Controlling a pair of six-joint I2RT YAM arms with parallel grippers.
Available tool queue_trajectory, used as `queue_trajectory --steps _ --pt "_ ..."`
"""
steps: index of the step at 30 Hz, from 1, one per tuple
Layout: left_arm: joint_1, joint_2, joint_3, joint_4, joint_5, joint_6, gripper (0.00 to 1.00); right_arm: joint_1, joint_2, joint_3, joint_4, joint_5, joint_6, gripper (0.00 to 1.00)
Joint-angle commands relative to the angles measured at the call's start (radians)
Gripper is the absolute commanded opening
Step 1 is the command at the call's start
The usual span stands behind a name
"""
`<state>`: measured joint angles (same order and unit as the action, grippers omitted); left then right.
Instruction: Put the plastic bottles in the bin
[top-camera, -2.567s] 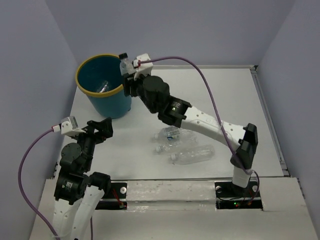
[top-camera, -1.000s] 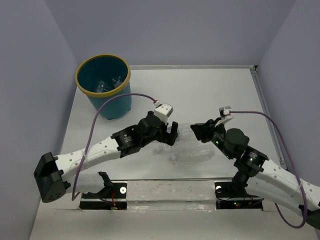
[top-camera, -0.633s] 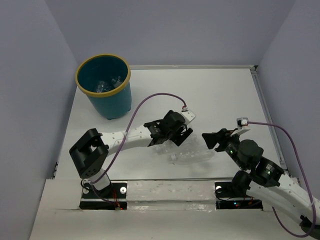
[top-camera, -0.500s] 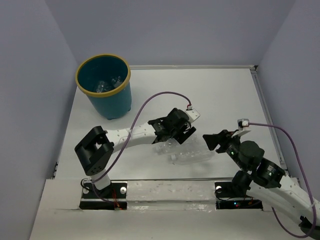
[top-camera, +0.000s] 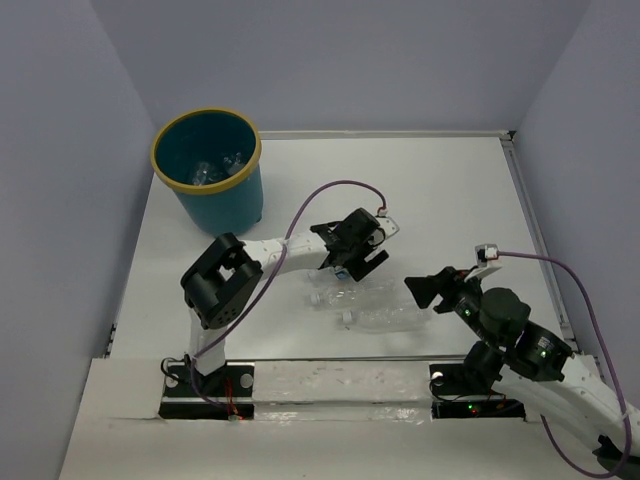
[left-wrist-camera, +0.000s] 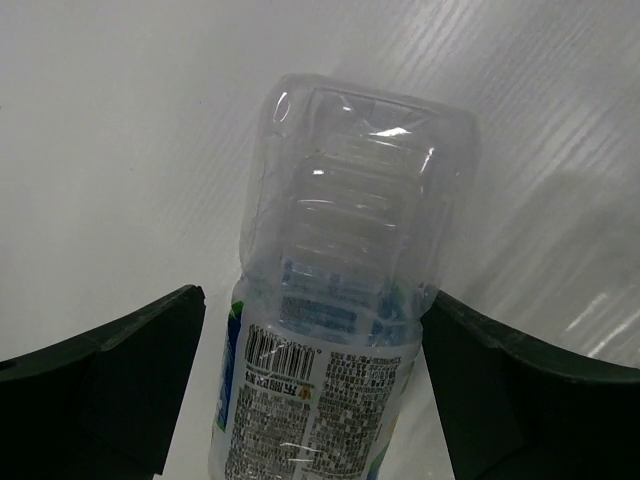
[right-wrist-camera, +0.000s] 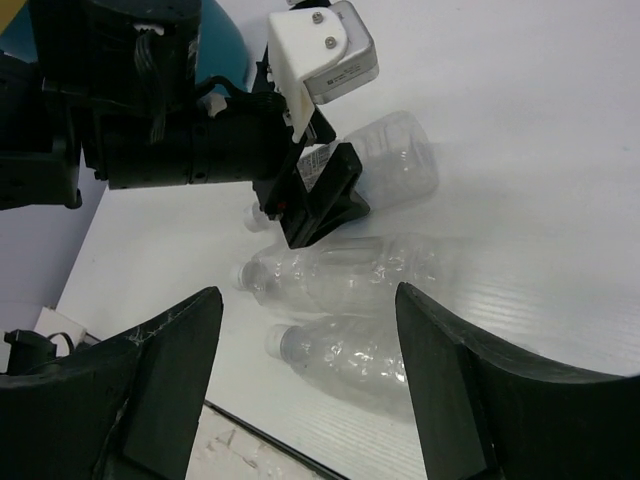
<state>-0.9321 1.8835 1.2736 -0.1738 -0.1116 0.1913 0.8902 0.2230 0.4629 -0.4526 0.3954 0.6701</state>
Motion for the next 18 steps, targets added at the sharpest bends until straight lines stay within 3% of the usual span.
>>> queue_trajectory --steps 1,4,7,8,12,13,18 --pt "0.038 0.006 0.058 -0.020 0.035 0.042 0.99 -0.002 0.016 0.017 0.002 -0.024 -0.009 0.76" --pt "0.064 0.028 0.072 -0.007 0.041 0.043 0.95 -0.002 0.042 0.016 0.002 -0.038 -0.007 0.77" --pt "0.081 0.040 0.078 0.000 0.036 0.039 0.81 -0.002 0.067 0.014 0.008 -0.059 -0.006 0.79" --pt "0.085 0.040 0.078 0.008 0.033 0.039 0.70 -0.002 0.075 0.013 0.009 -0.064 -0.006 0.80" --pt "0.099 -0.018 0.072 0.034 0.018 0.019 0.55 -0.002 0.127 0.005 0.011 -0.093 -0.001 0.86" --pt "0.101 -0.035 0.069 0.043 0.009 0.013 0.48 -0.002 0.139 0.006 0.009 -0.105 -0.007 0.86" --pt "0.116 -0.171 0.078 0.088 -0.014 -0.026 0.42 -0.002 0.258 0.037 0.009 -0.257 -0.046 0.86"
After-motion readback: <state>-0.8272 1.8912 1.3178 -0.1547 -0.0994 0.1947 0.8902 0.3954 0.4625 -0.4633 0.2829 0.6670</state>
